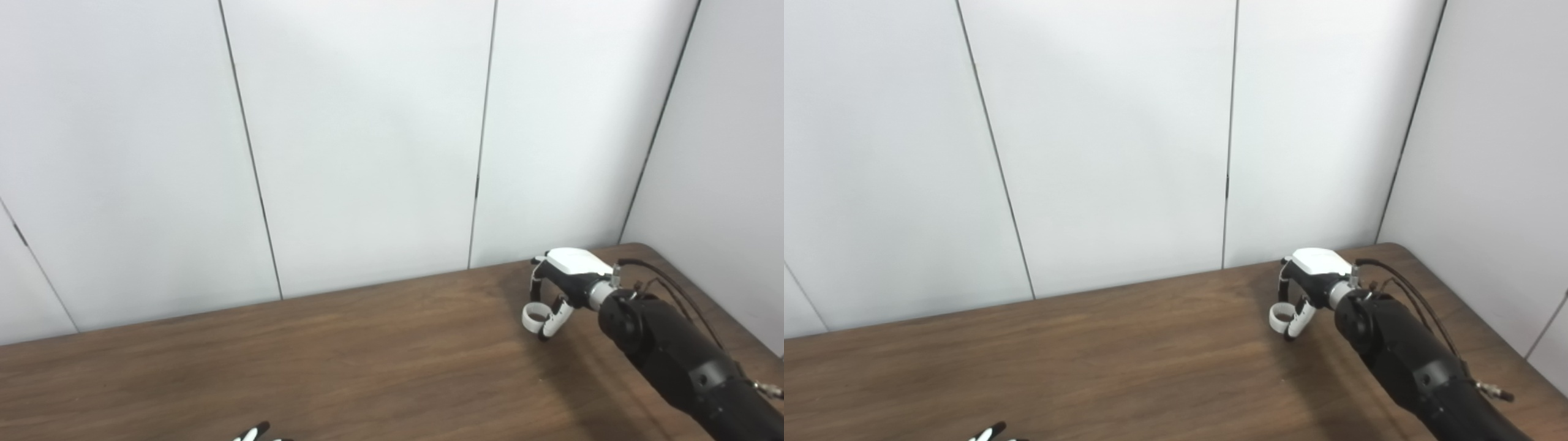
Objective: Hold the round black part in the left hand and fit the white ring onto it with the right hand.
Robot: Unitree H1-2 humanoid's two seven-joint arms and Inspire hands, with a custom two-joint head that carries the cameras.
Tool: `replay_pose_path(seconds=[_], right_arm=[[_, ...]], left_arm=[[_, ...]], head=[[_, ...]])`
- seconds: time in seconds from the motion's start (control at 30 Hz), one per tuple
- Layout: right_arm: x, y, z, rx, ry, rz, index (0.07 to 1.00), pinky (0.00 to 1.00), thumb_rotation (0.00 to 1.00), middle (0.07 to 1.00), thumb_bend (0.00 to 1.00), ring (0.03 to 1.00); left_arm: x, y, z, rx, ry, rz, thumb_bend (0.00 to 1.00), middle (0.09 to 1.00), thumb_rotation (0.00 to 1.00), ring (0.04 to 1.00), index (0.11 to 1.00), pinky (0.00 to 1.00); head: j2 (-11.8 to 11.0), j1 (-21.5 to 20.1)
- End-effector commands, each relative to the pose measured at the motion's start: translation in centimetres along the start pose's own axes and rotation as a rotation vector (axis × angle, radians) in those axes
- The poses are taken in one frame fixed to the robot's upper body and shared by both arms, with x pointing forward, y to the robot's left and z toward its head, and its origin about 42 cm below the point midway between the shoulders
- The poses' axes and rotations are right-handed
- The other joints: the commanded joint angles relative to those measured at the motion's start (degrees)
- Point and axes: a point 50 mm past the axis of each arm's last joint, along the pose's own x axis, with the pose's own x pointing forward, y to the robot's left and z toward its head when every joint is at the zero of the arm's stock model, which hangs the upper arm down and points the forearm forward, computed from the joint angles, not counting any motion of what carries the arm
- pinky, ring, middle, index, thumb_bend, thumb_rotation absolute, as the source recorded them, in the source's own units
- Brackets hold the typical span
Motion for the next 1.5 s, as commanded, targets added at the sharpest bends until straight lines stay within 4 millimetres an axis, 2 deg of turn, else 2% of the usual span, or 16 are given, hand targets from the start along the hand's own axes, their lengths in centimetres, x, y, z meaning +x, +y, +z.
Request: replay_pose_path(seconds=[0.0,0.33,0.67,0.87,1.0,1.03,1.07,1.13,1.2,1.47], right_arm=[[-0.2,-2.6,0.1,0.003,-0.033,-0.078,0.482,1.0,0.12,0.939,0.52,1.0],[-1.8,-5.0,3.8,0.061,-0.162,-0.151,0.479,1.0,0.12,0.947,0.52,1.0],[-5.5,-4.7,8.6,0.095,-0.36,-0.256,0.478,0.99,0.12,0.922,0.51,1.0],[-7.4,-5.6,11.1,0.103,-0.459,-0.277,0.477,1.0,0.12,0.932,0.51,1.0],[-8.3,-5.9,12.7,0.091,-0.544,-0.279,0.477,0.99,0.13,0.927,0.52,1.0],[-8.4,-5.9,13.0,0.094,-0.565,-0.278,0.477,0.99,0.13,0.922,0.52,1.0],[-8.5,-5.9,13.4,0.099,-0.584,-0.276,0.477,1.0,0.13,0.92,0.52,1.0],[-8.9,-6.0,14.0,0.103,-0.618,-0.269,0.476,1.0,0.13,0.916,0.52,1.0],[-9.4,-6.3,14.8,0.107,-0.646,-0.256,0.475,1.0,0.13,0.915,0.52,1.0],[-10.6,-6.9,17.6,0.09,-0.785,-0.227,0.478,1.0,0.13,0.916,0.52,1.0]], left_arm=[[-0.2,-0.2,-1.2,0.021,0.031,-0.032,0.52,0.862,0.04,1.0,0.48,1.0],[1.6,0.3,-1.3,0.016,0.018,-0.035,0.52,0.855,0.04,1.0,0.48,1.0],[3.2,0.0,-1.2,0.021,0.007,-0.032,0.52,0.847,0.04,0.996,0.481,1.0],[3.8,-0.7,-1.2,0.023,0.005,-0.033,0.52,0.84,0.04,0.99,0.481,1.0],[4.1,-1.1,-0.9,0.022,0.006,-0.031,0.52,0.837,0.04,0.989,0.481,1.0],[4.2,-1.1,-0.7,0.024,0.005,-0.03,0.52,0.838,0.04,0.99,0.481,1.0],[4.3,-1.2,-0.6,0.026,0.004,-0.03,0.52,0.839,0.04,0.99,0.48,1.0],[4.6,-1.1,-0.2,0.026,0.0,-0.029,0.52,0.839,0.04,0.99,0.48,1.0],[4.8,-1.1,0.1,0.034,-0.003,-0.032,0.52,0.841,0.04,0.993,0.48,1.0],[6.0,-1.7,0.5,0.094,-0.012,-0.033,0.52,0.843,0.05,0.999,0.48,1.0]], head=[[0.05,-0.15],[1.72,-0.06],[2.96,1.89],[3.92,4.16],[5.29,6.05],[6.48,7.01],[6.48,7.01],[8.83,8.33],[9.67,8.97],[10.42,10.84]])
